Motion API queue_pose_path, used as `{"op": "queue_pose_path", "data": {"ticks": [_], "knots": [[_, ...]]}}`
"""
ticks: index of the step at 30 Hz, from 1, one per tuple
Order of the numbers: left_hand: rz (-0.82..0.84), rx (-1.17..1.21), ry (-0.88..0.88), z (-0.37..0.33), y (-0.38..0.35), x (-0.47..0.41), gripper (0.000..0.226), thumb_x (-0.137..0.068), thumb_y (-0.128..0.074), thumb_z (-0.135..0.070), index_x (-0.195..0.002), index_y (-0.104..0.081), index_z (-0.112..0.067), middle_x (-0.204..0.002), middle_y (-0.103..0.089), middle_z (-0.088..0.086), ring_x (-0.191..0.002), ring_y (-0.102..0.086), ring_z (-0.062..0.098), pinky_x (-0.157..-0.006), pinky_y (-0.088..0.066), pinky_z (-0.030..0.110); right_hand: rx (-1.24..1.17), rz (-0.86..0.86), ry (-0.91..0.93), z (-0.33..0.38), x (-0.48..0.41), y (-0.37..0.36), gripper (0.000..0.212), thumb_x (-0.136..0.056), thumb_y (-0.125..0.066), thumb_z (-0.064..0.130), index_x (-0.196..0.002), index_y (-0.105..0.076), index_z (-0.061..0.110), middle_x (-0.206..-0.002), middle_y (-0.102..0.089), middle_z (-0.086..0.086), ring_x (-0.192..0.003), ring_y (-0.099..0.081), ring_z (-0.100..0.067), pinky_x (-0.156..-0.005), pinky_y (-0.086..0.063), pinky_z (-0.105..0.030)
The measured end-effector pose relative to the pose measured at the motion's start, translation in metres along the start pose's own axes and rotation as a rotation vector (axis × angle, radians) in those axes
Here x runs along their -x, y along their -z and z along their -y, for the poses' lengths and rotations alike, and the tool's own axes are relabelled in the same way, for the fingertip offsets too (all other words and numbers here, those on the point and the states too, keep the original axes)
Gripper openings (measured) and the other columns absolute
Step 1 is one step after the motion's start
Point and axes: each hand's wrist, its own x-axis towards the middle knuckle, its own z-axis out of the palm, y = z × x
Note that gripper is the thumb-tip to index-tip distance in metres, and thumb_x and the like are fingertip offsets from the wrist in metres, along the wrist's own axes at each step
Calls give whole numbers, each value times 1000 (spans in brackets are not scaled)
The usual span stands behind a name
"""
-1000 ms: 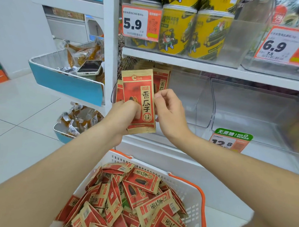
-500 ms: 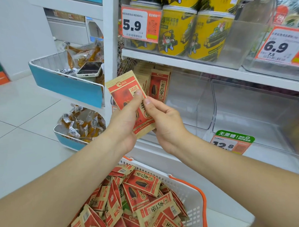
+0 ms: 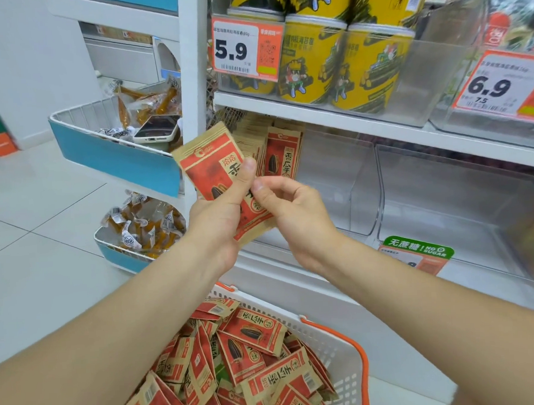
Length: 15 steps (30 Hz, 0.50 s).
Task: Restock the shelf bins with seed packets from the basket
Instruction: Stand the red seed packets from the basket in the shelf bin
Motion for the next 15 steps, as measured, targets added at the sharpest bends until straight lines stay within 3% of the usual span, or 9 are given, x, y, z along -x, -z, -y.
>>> {"op": "queue_pose_path", "data": {"ticks": [3,6,8,10,12,15], "knots": [[-44,-167,-81,-7,0,-7,39,-81,-83,-51,-106,-75,-22,-96,-82,4,-87,-80,25,-82,-65,45,396,48,251,8,-7,9,29,-101,-70,25,-126,-59,13,-86,-75,-5,-84,-75,-19,-76,-61,-35],[-3,-315,-143,-12,-1,-12,39,-98,-60,-59,-112,-74,-25,-96,-82,-3,-87,-79,15,-80,-64,36,499,170,307,7,-11,15,42,-102,-67,35,-140,-55,20,-105,-79,1,-98,-76,-18,-90,-61,-46],[82,-407,-162,-13,0,-19,50,-103,-44,-65,-115,-73,-26,-106,-81,-3,-99,-78,14,-94,-60,41,455,125,352,6,-14,21,36,-103,-66,31,-135,-55,19,-110,-78,1,-100,-76,-19,-89,-61,-48],[123,-609,-284,-12,2,-28,68,-97,-40,-79,-120,-72,-23,-111,-79,-4,-108,-74,13,-102,-56,44,598,3,518,9,-17,28,30,-104,-65,25,-131,-53,21,-113,-75,7,-100,-73,-17,-87,-58,-42],[25,-843,-425,-8,6,-41,79,-87,-43,-89,-118,-68,-21,-114,-72,-2,-113,-67,17,-105,-51,47,783,-116,655,8,-24,37,30,-102,-64,19,-130,-52,23,-115,-70,12,-104,-65,-23,-89,-52,-46],[-47,-1233,-587,-4,13,-47,49,-96,-63,-52,-126,-56,-14,-129,-53,7,-124,-46,28,-108,-38,41,902,-231,541,-5,-42,51,30,-101,-61,20,-126,-47,25,-112,-70,7,-101,-61,-27,-87,-50,-47]]}}
